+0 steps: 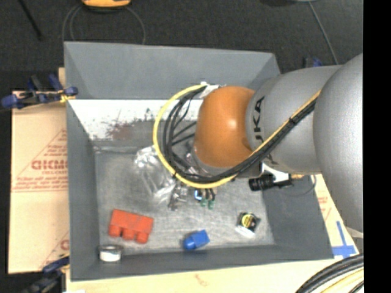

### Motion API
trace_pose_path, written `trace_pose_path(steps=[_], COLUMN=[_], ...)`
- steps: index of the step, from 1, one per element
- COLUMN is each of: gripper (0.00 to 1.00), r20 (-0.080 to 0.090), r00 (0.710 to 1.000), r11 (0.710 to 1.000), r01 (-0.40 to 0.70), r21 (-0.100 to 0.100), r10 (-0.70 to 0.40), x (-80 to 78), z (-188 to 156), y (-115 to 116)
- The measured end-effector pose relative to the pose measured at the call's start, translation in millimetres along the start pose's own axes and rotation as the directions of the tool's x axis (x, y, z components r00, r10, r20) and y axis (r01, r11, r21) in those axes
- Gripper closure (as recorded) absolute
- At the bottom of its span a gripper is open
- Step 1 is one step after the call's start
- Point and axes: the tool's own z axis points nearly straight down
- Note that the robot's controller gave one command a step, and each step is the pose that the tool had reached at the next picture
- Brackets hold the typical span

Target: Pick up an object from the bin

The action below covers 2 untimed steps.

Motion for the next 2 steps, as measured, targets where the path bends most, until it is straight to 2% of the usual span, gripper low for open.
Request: trace_pose_path(steps=[1, 2], gripper=[0.00, 0.00], r20=[-0.001, 0.004], r00=[1.000, 1.000], r11=[1.000, 1.000], r01=[0.002, 0.031], r21=[0.001, -0.003], r10=[-0.002, -0.031], x=[0.1, 25.2], z=[0.9, 50.0], y=[0.0, 27.3])
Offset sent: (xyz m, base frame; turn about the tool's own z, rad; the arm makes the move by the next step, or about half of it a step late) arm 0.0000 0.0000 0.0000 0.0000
